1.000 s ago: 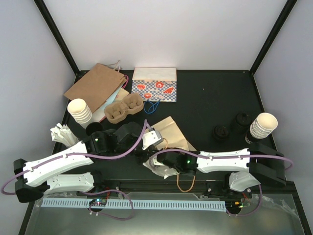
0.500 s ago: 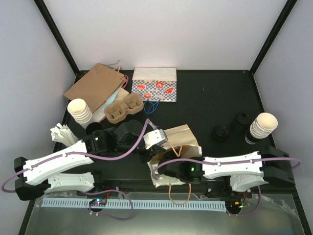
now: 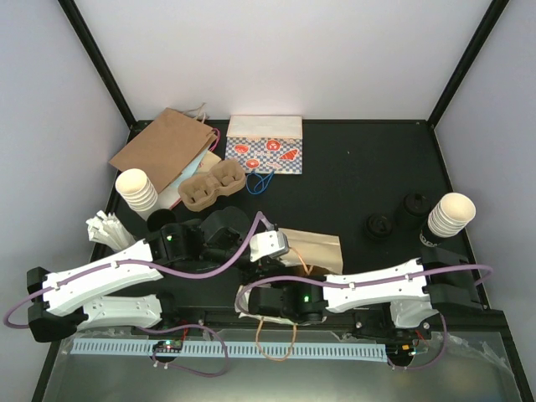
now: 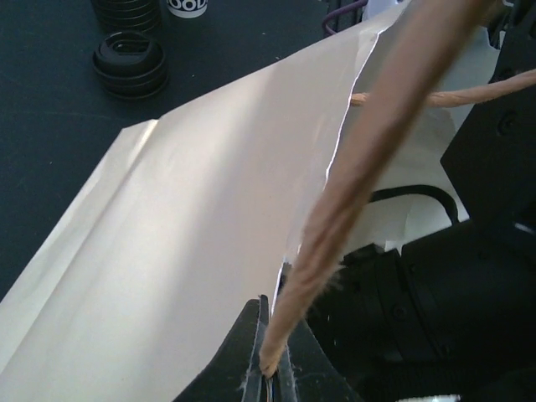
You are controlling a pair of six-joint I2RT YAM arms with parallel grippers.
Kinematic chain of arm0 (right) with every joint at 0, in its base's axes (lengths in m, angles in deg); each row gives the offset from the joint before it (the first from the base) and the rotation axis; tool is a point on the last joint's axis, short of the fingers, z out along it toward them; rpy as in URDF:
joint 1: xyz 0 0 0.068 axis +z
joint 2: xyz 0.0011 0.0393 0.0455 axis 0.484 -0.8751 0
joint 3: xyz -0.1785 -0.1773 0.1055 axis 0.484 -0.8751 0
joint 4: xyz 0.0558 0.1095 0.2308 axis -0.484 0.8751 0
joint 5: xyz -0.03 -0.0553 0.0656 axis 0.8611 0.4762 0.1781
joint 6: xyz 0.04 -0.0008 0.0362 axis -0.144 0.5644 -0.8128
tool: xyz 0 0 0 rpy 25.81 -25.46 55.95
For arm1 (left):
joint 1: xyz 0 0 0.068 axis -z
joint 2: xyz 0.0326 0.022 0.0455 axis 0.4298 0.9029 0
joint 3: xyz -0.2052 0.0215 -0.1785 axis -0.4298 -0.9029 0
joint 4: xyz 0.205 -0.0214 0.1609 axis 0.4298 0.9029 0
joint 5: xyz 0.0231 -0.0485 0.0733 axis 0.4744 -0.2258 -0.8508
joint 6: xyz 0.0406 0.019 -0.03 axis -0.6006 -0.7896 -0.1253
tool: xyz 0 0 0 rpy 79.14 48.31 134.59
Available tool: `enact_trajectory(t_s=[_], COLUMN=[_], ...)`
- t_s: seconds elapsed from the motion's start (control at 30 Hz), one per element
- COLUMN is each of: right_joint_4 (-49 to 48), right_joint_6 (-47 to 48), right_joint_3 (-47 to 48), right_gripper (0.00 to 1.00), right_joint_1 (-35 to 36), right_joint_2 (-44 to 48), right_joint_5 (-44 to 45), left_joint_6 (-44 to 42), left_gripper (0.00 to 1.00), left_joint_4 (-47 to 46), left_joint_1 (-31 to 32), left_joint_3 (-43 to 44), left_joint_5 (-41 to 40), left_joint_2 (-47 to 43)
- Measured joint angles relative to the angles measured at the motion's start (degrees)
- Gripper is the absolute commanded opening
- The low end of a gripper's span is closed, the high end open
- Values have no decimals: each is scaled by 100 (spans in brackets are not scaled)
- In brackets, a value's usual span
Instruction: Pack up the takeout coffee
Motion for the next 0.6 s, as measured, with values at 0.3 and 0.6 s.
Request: enact_trajectory(t_s=[0.3,0.6], right_joint_4=[452,619], right_joint_6=[-503,-732], right_joint_3=[-459,-595], right_gripper=[1,1], right_joint_1=[-52,-540], right_joint_2=[326,337], right_joint_5=[380,367], left_joint_6=[7,-50], left_gripper=[2,1], left_joint_4=[-26,-35], left_joint_1=[7,39], left_joint_3=[0,4], left_joint_5=[87,85], left_joint_2=[35,166])
